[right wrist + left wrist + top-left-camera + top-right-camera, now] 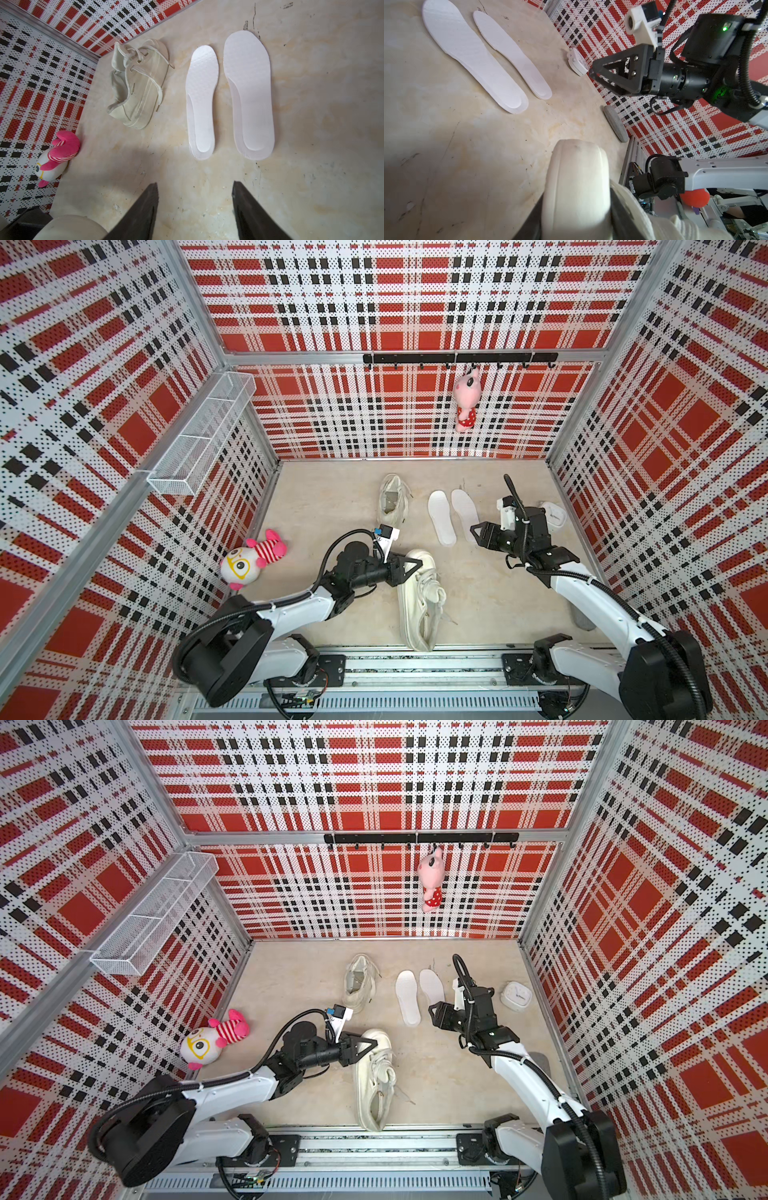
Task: Remove the insole from the shoe
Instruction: Place the shoe at the center of the board.
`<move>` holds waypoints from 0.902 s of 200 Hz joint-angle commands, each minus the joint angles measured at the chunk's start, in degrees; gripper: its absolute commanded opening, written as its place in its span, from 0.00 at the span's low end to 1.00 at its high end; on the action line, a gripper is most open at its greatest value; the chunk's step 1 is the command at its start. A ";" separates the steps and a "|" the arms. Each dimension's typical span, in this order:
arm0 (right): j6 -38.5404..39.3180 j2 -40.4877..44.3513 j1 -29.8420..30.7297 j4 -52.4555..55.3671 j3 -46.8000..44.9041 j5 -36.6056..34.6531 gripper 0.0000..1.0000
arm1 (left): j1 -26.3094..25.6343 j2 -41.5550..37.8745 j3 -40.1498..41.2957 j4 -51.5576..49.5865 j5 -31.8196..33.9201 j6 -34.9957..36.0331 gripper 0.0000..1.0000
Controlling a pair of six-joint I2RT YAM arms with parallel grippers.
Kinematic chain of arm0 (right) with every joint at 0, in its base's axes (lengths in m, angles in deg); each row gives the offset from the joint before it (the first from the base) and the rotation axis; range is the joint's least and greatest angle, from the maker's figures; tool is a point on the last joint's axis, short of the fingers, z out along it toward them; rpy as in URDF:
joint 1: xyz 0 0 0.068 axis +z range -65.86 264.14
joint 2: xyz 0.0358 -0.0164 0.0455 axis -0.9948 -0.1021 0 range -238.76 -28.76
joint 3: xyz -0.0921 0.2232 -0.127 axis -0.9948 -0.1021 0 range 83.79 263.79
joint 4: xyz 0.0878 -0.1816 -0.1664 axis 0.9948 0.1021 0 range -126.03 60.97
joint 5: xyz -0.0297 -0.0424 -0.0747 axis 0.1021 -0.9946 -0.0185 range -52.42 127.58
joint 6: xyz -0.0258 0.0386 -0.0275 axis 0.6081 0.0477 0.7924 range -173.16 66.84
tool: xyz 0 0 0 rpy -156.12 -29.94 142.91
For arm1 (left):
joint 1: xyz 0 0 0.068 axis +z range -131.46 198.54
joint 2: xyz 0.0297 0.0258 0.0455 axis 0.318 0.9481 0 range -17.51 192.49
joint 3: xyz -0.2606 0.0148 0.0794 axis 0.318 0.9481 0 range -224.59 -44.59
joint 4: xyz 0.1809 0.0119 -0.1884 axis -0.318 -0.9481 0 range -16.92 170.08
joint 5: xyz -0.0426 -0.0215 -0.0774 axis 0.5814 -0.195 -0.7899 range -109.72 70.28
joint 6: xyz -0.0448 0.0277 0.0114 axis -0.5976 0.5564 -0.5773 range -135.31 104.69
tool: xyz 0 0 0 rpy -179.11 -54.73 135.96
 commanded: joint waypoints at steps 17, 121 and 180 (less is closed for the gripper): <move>0.27 1.27 -0.39 0.61 -1.52 1.10 0.61 | 0.35 9.89 -3.54 15.43 -0.80 -4.34 0.21; 3.27 7.68 -0.28 6.85 -5.23 5.19 0.67 | 3.68 12.28 -14.97 -11.99 15.56 11.32 0.76; 3.79 8.56 -0.32 8.19 -4.77 3.08 0.67 | 0.54 3.05 -22.40 -42.65 31.85 21.67 0.84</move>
